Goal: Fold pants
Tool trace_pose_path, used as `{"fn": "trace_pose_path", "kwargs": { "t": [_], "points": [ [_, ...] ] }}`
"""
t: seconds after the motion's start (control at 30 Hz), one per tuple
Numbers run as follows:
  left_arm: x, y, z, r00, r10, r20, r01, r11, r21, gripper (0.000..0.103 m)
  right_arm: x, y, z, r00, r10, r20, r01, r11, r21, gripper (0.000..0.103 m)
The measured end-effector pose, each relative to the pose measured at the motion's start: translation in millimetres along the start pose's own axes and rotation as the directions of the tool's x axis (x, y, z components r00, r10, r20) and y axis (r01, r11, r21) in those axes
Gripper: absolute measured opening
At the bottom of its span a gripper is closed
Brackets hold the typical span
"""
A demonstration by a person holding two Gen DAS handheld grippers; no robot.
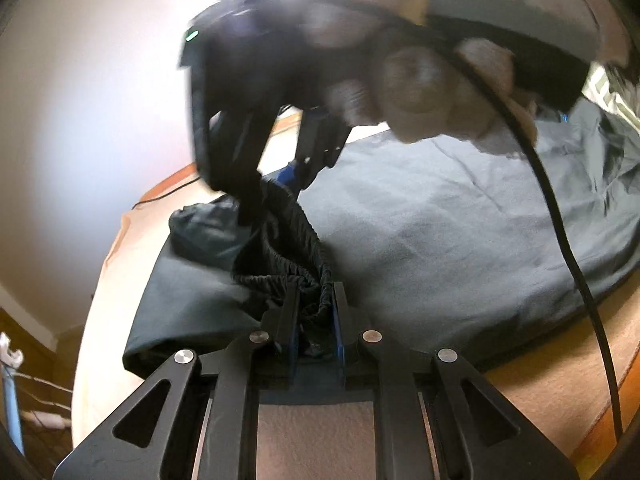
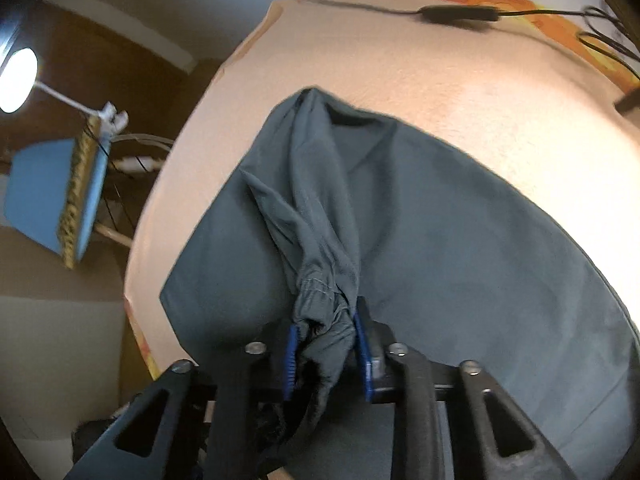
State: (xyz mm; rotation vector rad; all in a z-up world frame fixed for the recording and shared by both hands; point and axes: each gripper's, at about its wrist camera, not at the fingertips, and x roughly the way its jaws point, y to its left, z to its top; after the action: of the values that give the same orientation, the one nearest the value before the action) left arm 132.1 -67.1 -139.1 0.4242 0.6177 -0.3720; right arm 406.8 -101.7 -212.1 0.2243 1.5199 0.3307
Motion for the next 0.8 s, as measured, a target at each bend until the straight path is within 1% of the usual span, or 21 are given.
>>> {"fn": "trace_pose_path", "kwargs": {
  "t": [0.07,0.2,0.27,0.4,0.47,0.6,0.8],
  "points": [
    [-1.4,5.0,0.8,1.000,-0.012,0.001,0.012,1.000,-0.025,0.012,-9.4,-5.8,-8.3,0.998,0.035,0.045,-0.035,0.999,0.009,0.019],
    [-9.7,6.6,7.9,0.999,-0.017,0.027,0.018,0.999,-0.036,0.012,-25.6,-15.3,-19.4,0.989,0.103,0.110,-0.108,0.993,0.037,0.018],
    [-13.4,6.8,11.7,0.999,-0.025,0.043,0.027,0.999,-0.042,0.012,-41.0,-22.9,-26.5,0.977,0.148,0.153,-0.158,0.986,0.057,0.018],
    [-25.2,-1.4,30.6,0.995,-0.067,0.073,0.071,0.996,-0.046,0.012,-64.7,-32.4,-38.0,0.957,0.194,0.214,-0.215,0.973,0.078,0.017],
    [-31.5,-8.3,39.1,0.993,-0.088,0.081,0.092,0.995,-0.038,0.012,-79.2,-43.5,-47.6,0.945,0.217,0.243,-0.246,0.965,0.096,0.017],
    [-38.9,-28.2,54.2,0.988,-0.132,0.075,0.133,0.991,-0.011,0.012,-100.2,-68.3,-66.6,0.930,0.239,0.278,-0.285,0.949,0.138,0.017],
    [-48.7,-59.2,70.5,0.984,-0.168,0.061,0.167,0.986,0.020,0.012,-118.8,-87.7,-91.2,0.925,0.224,0.306,-0.283,0.945,0.164,0.017]
  ]
}}
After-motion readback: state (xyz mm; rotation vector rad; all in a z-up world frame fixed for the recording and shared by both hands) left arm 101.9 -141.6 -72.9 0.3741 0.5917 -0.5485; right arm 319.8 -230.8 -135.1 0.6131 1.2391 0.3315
